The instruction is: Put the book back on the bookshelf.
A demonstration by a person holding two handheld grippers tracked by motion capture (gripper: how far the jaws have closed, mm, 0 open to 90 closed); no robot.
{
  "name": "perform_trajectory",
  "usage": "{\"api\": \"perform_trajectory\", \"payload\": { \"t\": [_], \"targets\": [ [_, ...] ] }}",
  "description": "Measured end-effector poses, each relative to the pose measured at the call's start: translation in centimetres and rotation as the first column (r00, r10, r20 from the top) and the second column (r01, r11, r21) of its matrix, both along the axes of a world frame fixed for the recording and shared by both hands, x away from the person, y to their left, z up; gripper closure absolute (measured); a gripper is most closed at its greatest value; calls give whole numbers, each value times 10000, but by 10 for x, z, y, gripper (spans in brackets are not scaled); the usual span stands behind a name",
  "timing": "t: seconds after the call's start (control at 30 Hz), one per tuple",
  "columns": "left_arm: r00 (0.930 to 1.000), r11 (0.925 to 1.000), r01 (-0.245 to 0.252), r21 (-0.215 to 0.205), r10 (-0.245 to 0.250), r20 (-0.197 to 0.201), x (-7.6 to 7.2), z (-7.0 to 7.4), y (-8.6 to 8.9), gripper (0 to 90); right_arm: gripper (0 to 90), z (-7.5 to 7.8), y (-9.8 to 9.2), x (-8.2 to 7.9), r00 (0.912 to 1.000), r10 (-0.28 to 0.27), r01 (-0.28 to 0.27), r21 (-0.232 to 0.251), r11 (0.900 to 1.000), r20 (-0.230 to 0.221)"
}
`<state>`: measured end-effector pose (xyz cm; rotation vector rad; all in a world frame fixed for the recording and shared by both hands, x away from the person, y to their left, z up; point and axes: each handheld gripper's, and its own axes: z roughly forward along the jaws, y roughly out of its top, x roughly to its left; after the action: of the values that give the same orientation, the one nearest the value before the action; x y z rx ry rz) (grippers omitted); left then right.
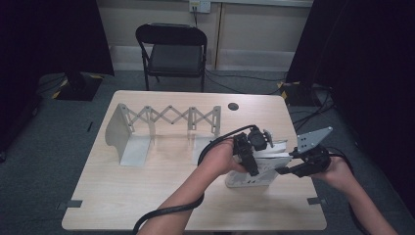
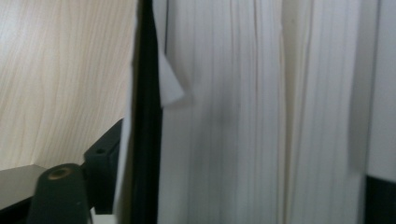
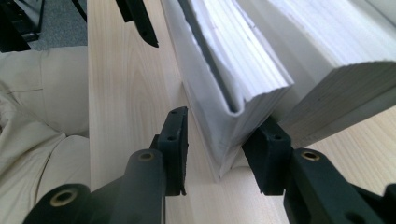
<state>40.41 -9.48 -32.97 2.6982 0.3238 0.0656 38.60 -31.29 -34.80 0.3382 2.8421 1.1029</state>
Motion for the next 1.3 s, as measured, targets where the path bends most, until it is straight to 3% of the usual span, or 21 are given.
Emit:
{"api": "perform_trajectory", "payload": {
  "t": [0.17,0.3,0.33,0.67,0.8,1.03,1.17,1.3],
  "targets": [
    [9998,9998,-52,167,49,176,0,1,-2,207,618,0,0,0,10000,-33,33,-21,10000,1],
    [10000,9997,-8,225,6,60,0,2,-6,204,628,0,0,0,10000,-9,9,-13,10000,-18],
    [9999,9990,125,422,-127,51,1,1,-9,205,629,-1,0,0,10000,26,-26,-34,10000,-35],
    [9998,9997,212,117,-212,-53,3,0,-8,233,635,-2,1,0,10000,-20,20,-46,10000,-19],
    [9996,9994,284,189,-284,-6,2,1,-9,247,638,-2,1,0,10000,-40,40,-87,10000,-5],
    [9980,9973,635,369,-638,53,-2,4,-11,428,636,-2,0,-1,10000,26,-26,-26,10000,53],
    [9977,9956,648,673,-661,173,-3,6,-11,462,609,-3,0,-2,10000,-3,2,90,10000,51],
    [9982,9958,551,731,-567,202,-4,7,-12,480,527,-5,-1,-5,9999,83,-86,256,9996,137]
  ]
}}
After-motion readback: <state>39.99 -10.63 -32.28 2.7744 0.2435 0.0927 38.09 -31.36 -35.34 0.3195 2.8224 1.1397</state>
